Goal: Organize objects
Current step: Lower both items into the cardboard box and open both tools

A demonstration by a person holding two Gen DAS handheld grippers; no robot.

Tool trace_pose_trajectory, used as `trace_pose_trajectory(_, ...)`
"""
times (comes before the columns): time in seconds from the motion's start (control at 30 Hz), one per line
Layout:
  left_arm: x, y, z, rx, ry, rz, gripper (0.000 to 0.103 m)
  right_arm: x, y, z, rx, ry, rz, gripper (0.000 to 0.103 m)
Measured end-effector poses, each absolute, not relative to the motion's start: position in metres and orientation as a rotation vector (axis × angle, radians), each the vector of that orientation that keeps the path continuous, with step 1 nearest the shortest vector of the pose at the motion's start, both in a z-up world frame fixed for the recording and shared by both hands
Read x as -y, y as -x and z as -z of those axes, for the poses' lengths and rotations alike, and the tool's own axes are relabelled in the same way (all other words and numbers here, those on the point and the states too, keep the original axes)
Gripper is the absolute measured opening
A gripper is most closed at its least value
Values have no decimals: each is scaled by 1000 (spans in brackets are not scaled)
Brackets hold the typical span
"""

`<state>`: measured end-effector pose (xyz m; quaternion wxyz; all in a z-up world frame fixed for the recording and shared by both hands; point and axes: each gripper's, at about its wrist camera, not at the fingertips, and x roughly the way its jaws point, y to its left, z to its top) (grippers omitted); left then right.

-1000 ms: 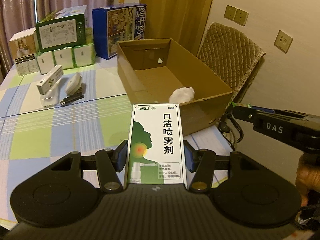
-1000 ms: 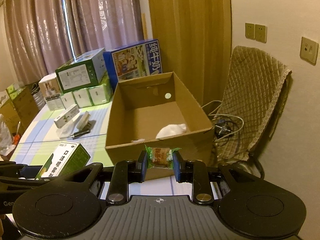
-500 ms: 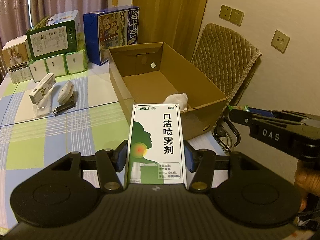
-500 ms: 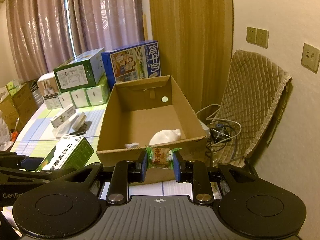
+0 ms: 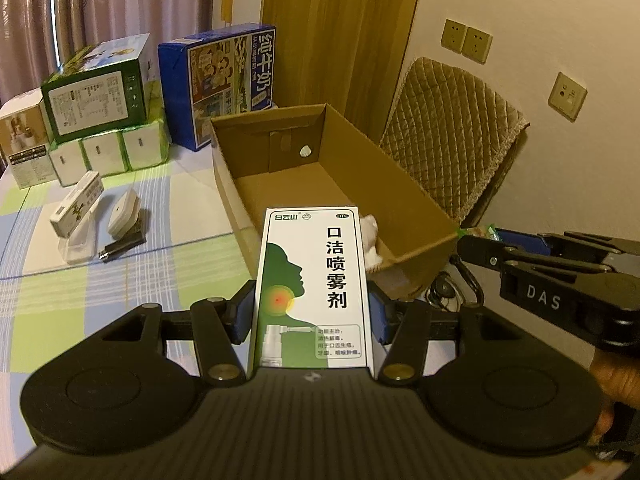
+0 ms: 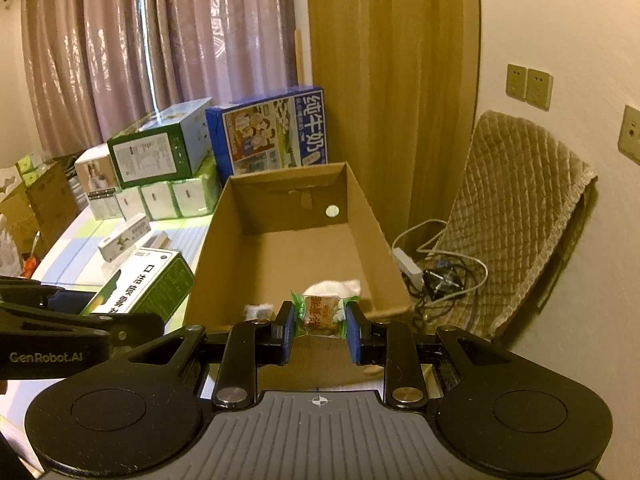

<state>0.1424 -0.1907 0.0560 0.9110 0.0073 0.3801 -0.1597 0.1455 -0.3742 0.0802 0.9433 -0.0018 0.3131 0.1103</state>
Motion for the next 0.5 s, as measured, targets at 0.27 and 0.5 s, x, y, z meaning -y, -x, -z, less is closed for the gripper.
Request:
trace_pose_trajectory(0.27, 204, -187, -64, -773, -42, 333, 50, 379, -188, -93, -625, 19, -239, 24)
trace_pose_trajectory(0.5, 213, -224, -65, -786, -34, 333, 50, 382, -230, -93, -644, 2, -252, 24)
